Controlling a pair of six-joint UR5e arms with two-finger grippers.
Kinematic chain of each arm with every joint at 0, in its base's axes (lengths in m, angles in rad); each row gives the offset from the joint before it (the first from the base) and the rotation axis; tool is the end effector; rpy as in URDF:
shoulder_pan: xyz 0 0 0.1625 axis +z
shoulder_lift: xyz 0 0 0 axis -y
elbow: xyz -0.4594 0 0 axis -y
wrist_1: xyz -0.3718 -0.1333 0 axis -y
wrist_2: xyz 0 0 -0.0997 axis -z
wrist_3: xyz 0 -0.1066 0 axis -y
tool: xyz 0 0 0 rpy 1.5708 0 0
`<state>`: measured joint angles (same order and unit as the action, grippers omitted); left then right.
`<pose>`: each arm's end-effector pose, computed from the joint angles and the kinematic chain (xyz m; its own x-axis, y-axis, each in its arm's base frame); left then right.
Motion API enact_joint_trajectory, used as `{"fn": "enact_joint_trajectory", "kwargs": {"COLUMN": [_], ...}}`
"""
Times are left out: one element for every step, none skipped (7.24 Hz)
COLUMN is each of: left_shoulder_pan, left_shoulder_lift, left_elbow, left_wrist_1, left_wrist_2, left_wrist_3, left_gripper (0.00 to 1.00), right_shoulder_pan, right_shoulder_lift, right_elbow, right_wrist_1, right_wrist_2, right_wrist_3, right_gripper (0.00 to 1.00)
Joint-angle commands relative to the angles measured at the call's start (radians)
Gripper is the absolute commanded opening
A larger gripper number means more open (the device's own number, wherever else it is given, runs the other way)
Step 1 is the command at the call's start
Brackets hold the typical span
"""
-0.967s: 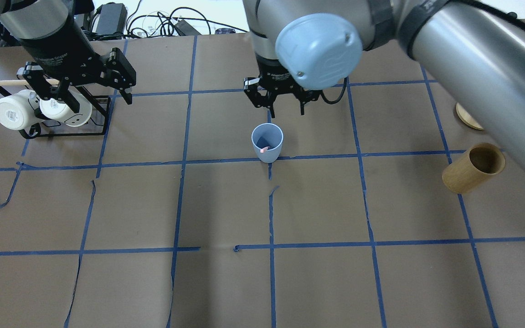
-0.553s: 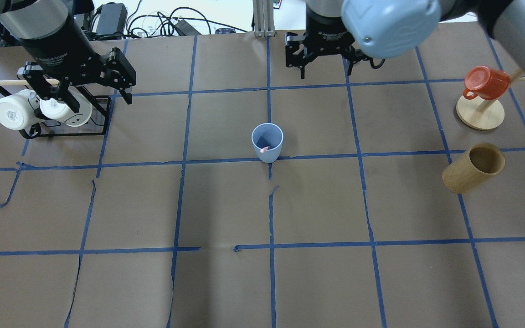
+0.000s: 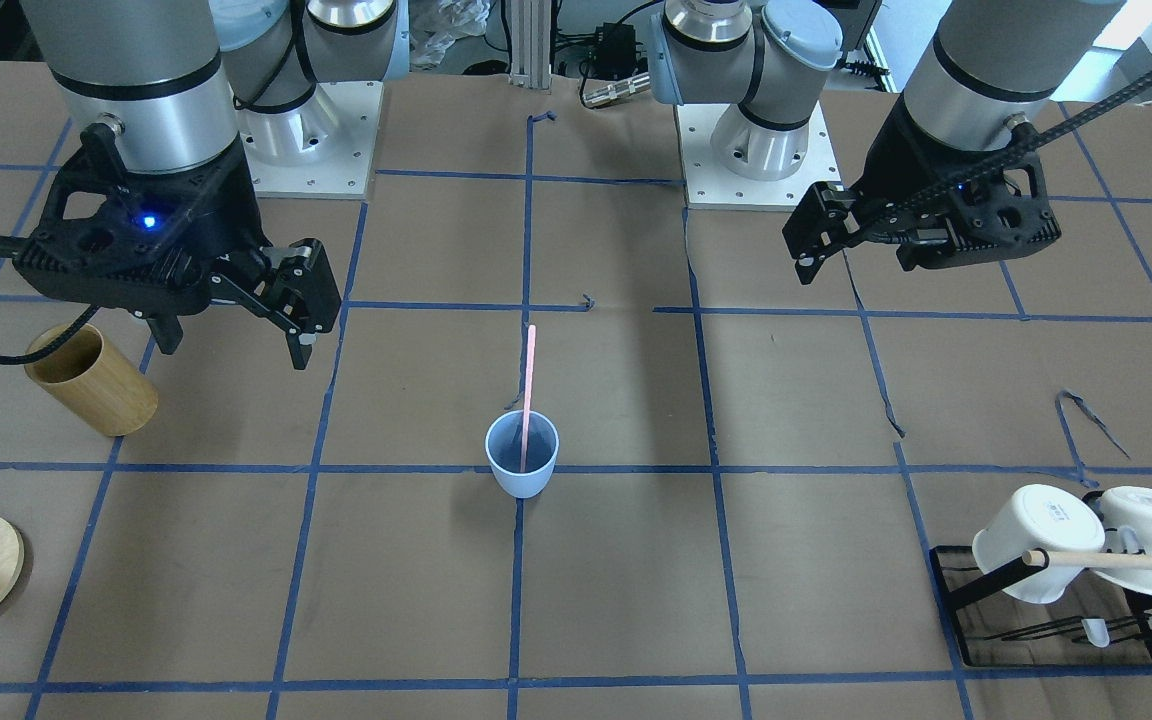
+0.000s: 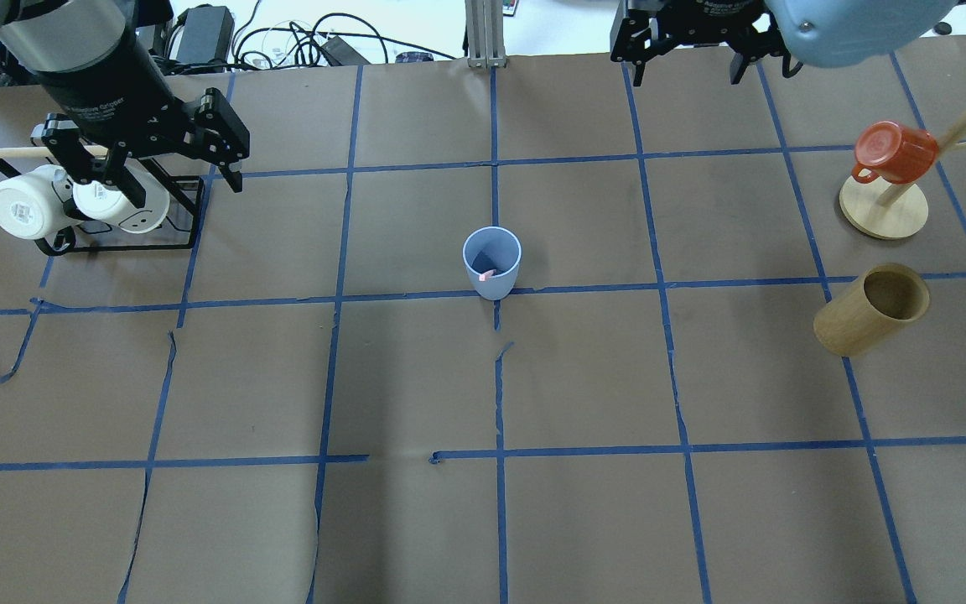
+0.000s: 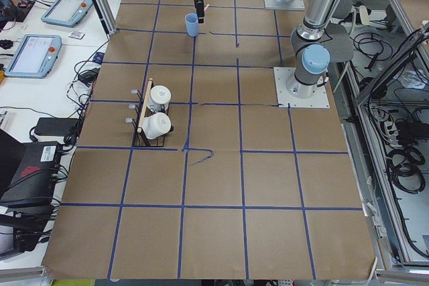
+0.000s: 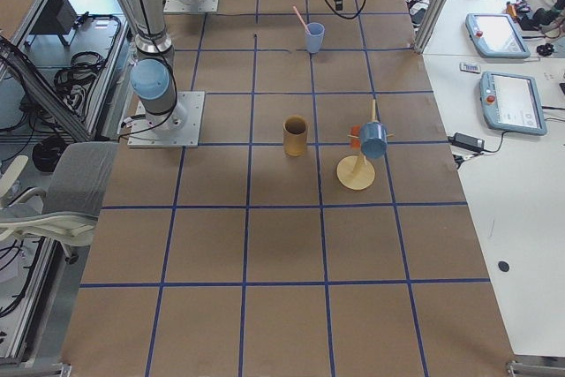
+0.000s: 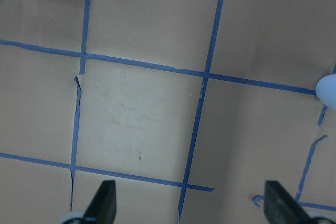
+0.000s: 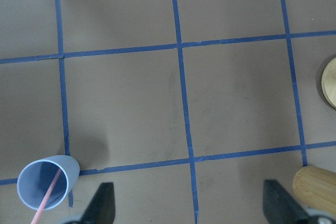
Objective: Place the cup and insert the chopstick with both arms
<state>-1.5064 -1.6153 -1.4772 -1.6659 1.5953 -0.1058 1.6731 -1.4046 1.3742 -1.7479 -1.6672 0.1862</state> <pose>-0.0991 -0.4939 0.5286 -0.9853 -0.1681 -0.0292 -0.1693 0.9846 0.0431 0.1803 -0.5515 0.5436 -0.9935 0.0997 0.0544 0.0855 0.9718 -0.2199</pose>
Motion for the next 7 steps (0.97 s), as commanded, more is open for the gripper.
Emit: {"fn": "enact_joint_trajectory", "kwargs": {"left_shoulder_pan": [0.0, 0.0, 0.0, 0.0, 0.0, 0.0, 0.0], "left_shoulder_lift": [0.0, 0.0, 0.0, 0.0, 0.0, 0.0, 0.0], "left_elbow": [0.0, 0.0, 0.0, 0.0, 0.0, 0.0, 0.0], "left_wrist_1": [0.0, 0.0, 0.0, 0.0, 0.0, 0.0, 0.0], "left_wrist_2": [0.0, 0.0, 0.0, 0.0, 0.0, 0.0, 0.0], "left_wrist_3": [0.0, 0.0, 0.0, 0.0, 0.0, 0.0, 0.0], "left_gripper": [1.0, 1.0, 1.0, 1.0, 1.0, 1.0, 1.0], "right_shoulder_pan": [-0.042, -0.05, -0.052, -0.05, -0.05, -0.049, -0.055], "right_shoulder_lift": [-0.055, -0.089, -0.094, -0.094, -0.094, -0.094, -0.093], "right_elbow": [0.108, 0.153, 0.149, 0.14, 0.134, 0.131, 0.117], "right_wrist_1": [-0.048, -0.082, -0.072, -0.073, -0.067, -0.059, -0.014], "right_wrist_2": [0.013, 0.006, -0.015, -0.029, -0.028, -0.019, 0.001], "right_wrist_3": [-0.005, -0.011, -0.042, -0.054, -0.054, -0.054, -0.054], "right_gripper": [1.0, 1.0, 1.0, 1.0, 1.0, 1.0, 1.0]}}
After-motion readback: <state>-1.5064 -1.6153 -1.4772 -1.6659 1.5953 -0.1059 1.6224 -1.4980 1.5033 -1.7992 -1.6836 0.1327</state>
